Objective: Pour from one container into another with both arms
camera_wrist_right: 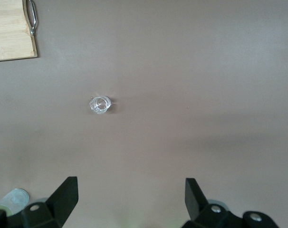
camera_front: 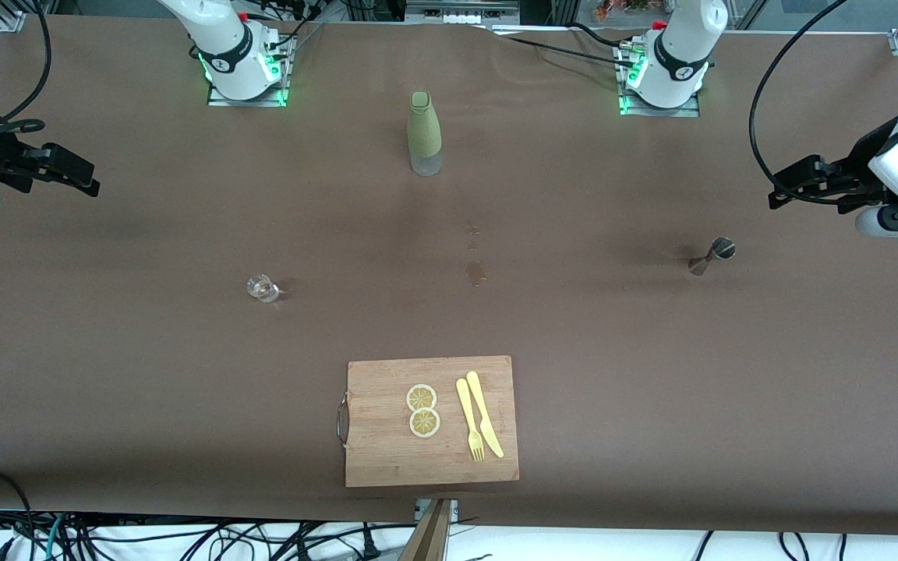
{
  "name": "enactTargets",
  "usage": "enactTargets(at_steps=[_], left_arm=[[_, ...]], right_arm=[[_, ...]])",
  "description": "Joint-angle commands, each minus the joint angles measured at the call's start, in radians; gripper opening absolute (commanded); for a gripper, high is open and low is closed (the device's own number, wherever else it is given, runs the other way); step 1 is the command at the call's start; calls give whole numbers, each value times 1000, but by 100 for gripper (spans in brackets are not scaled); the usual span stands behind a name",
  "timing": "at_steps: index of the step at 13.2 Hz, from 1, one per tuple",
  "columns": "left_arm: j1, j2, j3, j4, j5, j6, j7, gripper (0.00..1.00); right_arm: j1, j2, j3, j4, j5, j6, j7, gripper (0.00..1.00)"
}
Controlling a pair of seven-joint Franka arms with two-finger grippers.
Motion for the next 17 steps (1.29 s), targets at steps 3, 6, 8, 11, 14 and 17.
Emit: enactTargets(at_steps=[3, 6, 8, 11, 14, 17], left_arm=[[2, 19, -2, 38, 6, -9, 7, 100], [2, 22, -2, 38, 0, -9, 7, 100], [3, 26, -1, 38, -1, -9, 7, 100], [20, 32, 2, 19, -7, -18, 73, 100], [26, 55, 103, -10, -21, -23, 322, 100], [28, 109, 279, -51, -214, -34, 607, 100]], right_arm=[[5, 27, -5, 34, 4, -26, 0, 100], [5, 37, -5, 34, 2, -26, -9, 100], [-5, 70, -13, 33, 4, -32, -26, 100], [-37, 87, -16, 31, 2, -35, -179, 100], [-81, 107, -16, 31, 21, -32, -357, 100], [-138, 138, -16, 27, 94, -34, -564, 100]])
